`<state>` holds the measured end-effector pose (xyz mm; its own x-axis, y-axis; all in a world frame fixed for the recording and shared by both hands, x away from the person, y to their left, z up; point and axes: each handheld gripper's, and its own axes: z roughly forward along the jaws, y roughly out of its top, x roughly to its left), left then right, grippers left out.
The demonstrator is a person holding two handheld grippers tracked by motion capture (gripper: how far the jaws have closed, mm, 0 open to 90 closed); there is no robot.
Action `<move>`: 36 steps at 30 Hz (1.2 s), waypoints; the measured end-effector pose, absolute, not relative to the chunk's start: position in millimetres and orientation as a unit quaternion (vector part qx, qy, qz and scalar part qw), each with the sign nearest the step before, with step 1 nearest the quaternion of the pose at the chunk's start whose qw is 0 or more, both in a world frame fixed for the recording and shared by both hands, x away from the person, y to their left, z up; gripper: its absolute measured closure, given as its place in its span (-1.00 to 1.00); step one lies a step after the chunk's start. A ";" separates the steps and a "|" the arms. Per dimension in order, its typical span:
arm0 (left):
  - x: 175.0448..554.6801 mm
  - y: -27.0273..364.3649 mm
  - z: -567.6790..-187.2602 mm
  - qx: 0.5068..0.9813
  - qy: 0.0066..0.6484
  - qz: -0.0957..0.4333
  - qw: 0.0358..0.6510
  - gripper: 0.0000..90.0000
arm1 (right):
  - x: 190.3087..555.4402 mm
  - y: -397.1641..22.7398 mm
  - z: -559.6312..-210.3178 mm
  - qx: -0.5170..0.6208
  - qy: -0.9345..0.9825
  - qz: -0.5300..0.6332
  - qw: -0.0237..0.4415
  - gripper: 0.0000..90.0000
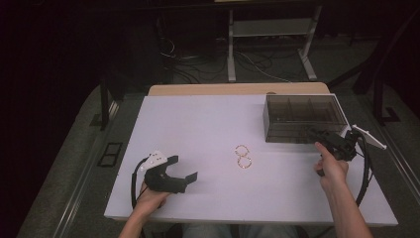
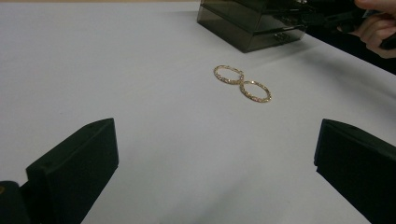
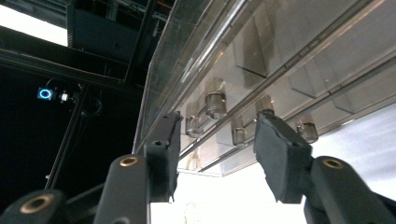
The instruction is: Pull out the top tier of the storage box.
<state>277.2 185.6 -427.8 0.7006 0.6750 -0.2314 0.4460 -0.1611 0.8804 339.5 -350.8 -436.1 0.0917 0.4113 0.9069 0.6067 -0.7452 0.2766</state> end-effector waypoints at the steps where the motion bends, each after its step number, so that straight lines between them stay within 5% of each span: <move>1: 277.2 185.6 -427.9 0.754 0.371 0.108 0.531 -1.00 | 339.6 -350.9 -436.5 -0.735 -0.347 -0.577 0.084 0.18; 15: 277.7 185.5 -428.6 0.756 0.371 0.108 0.528 -1.00 | 343.0 -354.5 -439.9 -0.728 -0.326 -0.595 0.095 0.68; 36: 278.1 185.5 -428.8 0.757 0.370 0.107 0.527 -1.00 | 343.8 -358.4 -441.0 -0.730 -0.301 -0.600 0.129 0.76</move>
<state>278.1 185.5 -428.8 0.7028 0.6738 -0.2282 0.4476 -0.1695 0.8780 343.8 -358.4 -441.0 0.0993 0.2854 0.9532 0.5943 -0.7854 0.1732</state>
